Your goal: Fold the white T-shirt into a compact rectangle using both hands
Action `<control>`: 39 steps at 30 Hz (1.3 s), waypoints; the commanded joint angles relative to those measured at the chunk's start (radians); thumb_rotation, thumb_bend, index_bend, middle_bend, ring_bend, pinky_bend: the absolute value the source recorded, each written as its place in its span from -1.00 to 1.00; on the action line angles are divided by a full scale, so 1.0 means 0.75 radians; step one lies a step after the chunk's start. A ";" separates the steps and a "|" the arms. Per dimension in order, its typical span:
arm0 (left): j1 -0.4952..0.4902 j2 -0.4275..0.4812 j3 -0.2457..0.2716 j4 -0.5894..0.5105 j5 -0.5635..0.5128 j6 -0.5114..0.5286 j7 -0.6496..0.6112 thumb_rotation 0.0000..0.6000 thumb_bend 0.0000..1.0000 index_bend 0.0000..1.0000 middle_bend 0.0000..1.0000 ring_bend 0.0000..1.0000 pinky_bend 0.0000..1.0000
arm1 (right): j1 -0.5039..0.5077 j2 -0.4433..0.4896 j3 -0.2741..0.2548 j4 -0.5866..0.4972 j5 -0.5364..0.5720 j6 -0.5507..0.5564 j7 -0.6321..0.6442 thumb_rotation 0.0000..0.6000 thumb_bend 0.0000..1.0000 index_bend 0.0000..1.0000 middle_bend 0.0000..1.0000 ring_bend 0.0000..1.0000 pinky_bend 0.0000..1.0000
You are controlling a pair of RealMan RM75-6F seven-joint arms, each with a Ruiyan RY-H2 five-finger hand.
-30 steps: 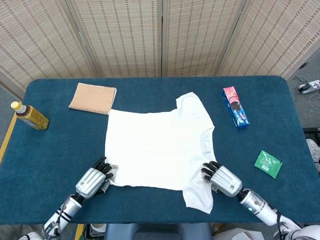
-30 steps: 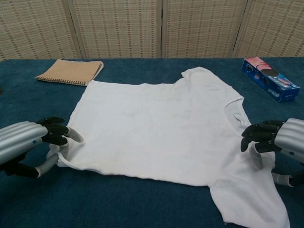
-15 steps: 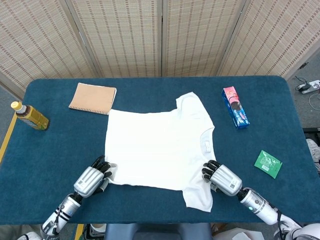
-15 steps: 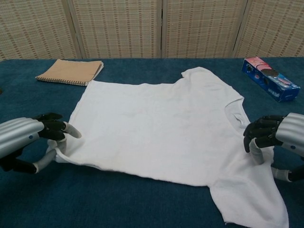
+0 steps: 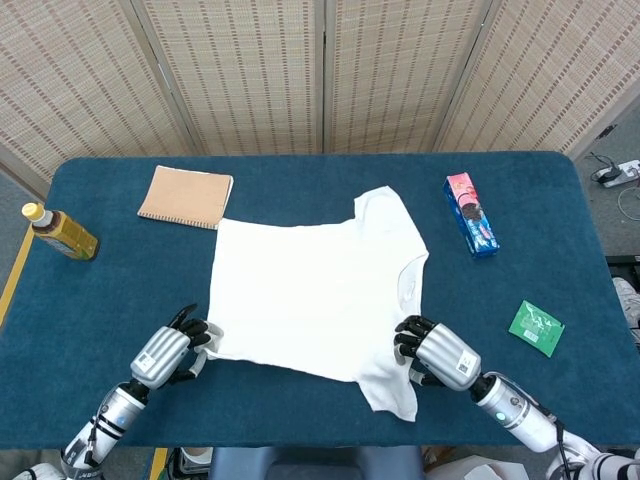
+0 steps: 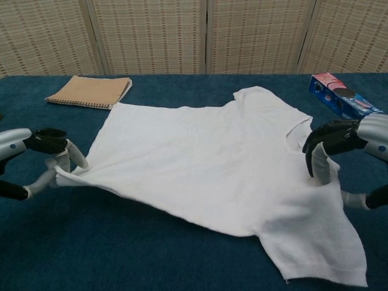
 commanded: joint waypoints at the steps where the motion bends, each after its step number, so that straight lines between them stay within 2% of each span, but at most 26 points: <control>1: -0.008 0.069 0.000 -0.058 -0.009 -0.008 -0.060 1.00 0.22 0.49 -0.28 -0.41 -0.93 | 0.040 0.078 0.026 -0.135 0.014 -0.037 0.020 1.00 -0.06 0.57 -0.03 -0.42 -0.48; 10: 0.003 0.215 0.055 -0.173 0.047 0.005 -0.124 1.00 0.22 0.48 -0.21 -0.35 -0.93 | 0.068 0.197 0.007 -0.353 0.007 -0.083 0.112 1.00 -0.06 0.59 -0.02 -0.42 -0.48; 19: 0.060 0.314 0.102 -0.291 0.080 0.064 -0.077 1.00 0.22 0.48 -0.19 -0.34 -0.93 | 0.042 0.351 -0.064 -0.536 -0.003 -0.088 0.220 1.00 -0.05 0.61 -0.02 -0.41 -0.48; 26: 0.133 0.383 0.157 -0.350 0.095 0.115 -0.051 1.00 0.22 0.48 -0.18 -0.34 -0.93 | 0.002 0.452 -0.132 -0.618 -0.038 -0.068 0.286 1.00 -0.05 0.63 -0.02 -0.41 -0.48; 39: 0.275 0.503 0.275 -0.436 0.224 0.256 -0.053 1.00 0.22 0.47 -0.18 -0.33 -0.93 | -0.074 0.608 -0.254 -0.728 -0.149 0.012 0.427 1.00 -0.01 0.63 -0.01 -0.41 -0.48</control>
